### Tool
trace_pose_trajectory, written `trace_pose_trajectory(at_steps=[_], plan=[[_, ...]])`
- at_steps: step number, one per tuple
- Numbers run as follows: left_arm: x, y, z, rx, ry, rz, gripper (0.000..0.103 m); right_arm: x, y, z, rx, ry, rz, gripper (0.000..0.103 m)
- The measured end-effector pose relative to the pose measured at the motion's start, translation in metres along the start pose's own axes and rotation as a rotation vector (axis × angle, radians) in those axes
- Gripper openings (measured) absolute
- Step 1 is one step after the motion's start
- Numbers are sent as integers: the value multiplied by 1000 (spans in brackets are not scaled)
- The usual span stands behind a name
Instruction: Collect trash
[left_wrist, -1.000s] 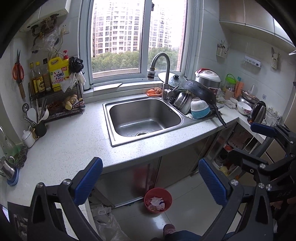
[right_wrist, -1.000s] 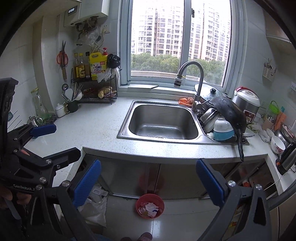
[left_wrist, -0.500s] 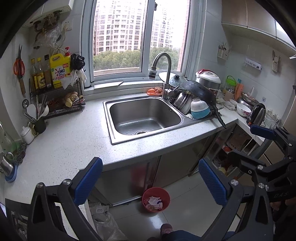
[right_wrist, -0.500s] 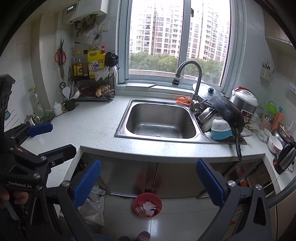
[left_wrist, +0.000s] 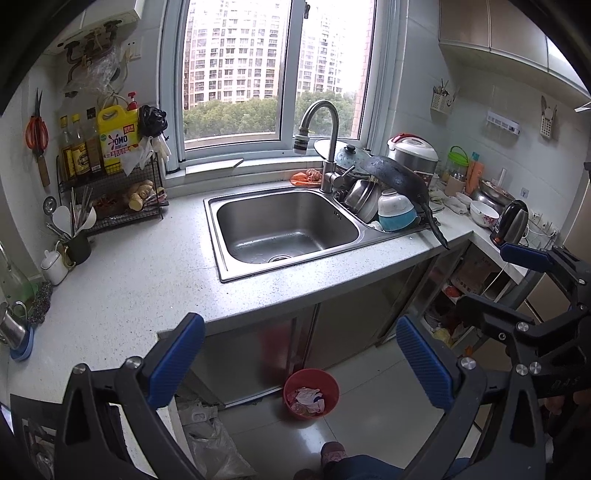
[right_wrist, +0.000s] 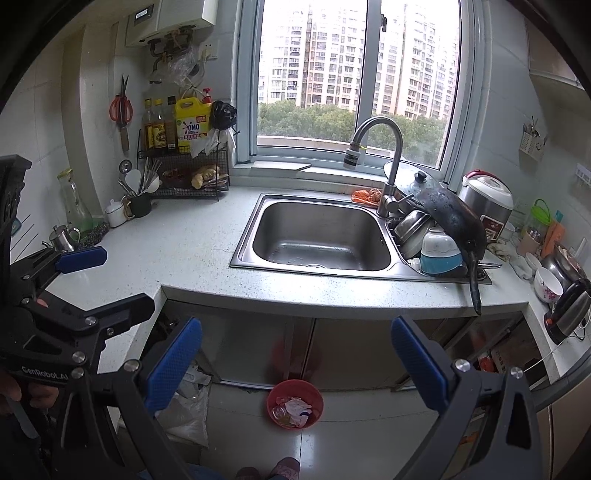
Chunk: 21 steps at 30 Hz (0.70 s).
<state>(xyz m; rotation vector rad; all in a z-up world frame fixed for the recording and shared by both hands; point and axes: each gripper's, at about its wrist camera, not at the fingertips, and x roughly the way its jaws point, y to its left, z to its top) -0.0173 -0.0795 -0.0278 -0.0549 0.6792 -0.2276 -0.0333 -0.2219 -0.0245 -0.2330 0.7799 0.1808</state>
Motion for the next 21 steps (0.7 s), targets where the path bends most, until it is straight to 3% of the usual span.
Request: trace_pose_trajectory(at_steps=[21], plan=[[-5,2,-8,-1,-4,-8,103,-3,-2,-3,-17,9,10,102]])
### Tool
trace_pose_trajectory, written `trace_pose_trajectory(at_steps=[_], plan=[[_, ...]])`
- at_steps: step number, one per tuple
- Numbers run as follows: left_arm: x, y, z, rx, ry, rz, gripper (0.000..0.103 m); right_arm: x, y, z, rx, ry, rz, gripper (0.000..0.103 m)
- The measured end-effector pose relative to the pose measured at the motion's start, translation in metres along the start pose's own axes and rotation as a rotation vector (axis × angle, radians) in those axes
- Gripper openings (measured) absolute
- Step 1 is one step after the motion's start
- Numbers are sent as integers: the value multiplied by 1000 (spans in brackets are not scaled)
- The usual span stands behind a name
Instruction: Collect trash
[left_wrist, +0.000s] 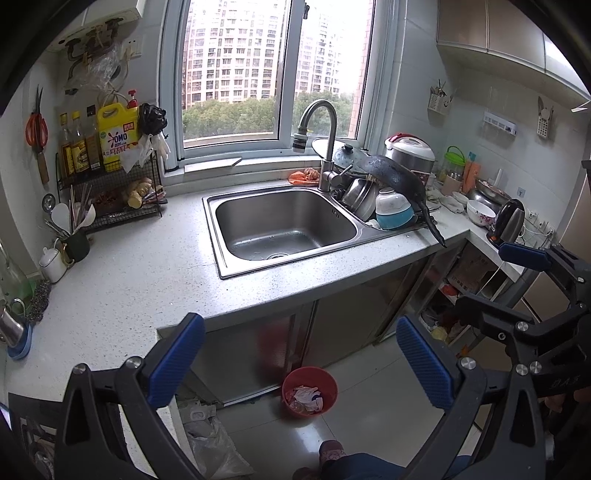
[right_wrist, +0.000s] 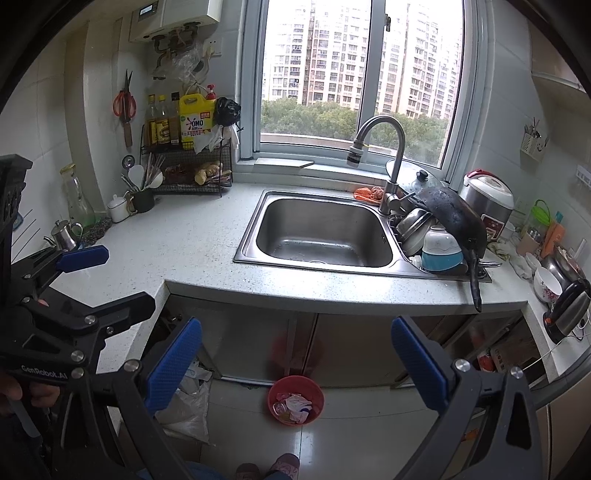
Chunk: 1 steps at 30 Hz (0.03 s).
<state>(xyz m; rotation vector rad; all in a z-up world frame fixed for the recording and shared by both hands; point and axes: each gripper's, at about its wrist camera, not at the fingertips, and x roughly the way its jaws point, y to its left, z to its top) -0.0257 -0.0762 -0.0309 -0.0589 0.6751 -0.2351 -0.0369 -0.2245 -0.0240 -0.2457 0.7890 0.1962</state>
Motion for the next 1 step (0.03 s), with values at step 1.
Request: trace_pose_trajectory(at_steps=[1], plan=[[0,0,0,1,0,-4,103,1,-1,0,1,1,1,102]])
